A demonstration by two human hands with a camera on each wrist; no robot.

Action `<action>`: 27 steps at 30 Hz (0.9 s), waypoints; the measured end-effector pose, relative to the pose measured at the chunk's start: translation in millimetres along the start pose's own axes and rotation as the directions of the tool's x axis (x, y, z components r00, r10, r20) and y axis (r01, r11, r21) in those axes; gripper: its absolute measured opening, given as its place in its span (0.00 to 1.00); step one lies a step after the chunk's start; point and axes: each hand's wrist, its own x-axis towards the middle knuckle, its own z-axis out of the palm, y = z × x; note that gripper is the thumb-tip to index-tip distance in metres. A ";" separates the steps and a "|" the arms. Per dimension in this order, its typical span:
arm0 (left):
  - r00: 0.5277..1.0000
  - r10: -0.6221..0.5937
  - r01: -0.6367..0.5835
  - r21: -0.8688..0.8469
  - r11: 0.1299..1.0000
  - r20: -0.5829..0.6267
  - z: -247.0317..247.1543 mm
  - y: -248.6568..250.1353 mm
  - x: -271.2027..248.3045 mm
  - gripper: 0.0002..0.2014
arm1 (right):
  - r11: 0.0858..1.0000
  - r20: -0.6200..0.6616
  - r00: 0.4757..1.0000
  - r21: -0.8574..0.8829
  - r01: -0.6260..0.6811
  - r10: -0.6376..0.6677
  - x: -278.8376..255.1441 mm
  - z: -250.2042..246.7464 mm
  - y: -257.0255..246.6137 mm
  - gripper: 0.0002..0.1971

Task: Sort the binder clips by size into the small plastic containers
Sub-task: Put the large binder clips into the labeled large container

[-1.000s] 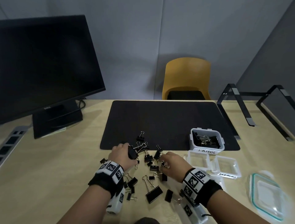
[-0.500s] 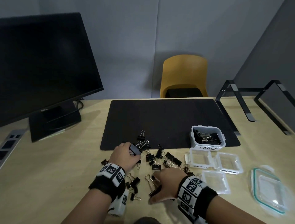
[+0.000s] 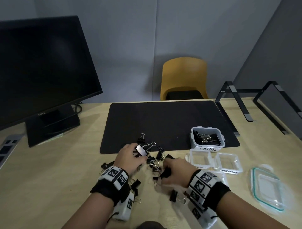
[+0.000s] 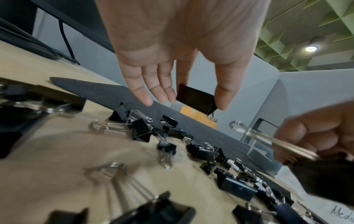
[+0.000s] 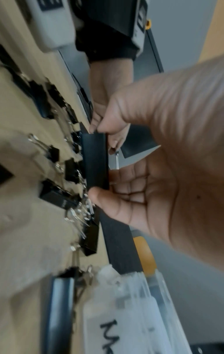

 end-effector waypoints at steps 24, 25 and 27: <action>0.992 0.124 -0.123 -0.043 0.992 0.021 39.9 128.8 27.7 0.18 | 0.974 -0.271 0.939 0.133 -0.181 0.211 -10.7 -116.6 129.5 0.14; 0.993 0.120 -0.119 -0.040 0.992 0.021 42.4 132.0 28.6 0.19 | 0.971 -0.262 0.938 0.133 -0.199 0.228 -10.3 -118.1 135.3 0.15; 0.993 0.119 -0.118 -0.020 0.993 0.025 47.1 136.8 29.9 0.20 | 0.969 -0.248 0.938 0.119 -0.217 0.240 -9.6 -121.6 144.7 0.17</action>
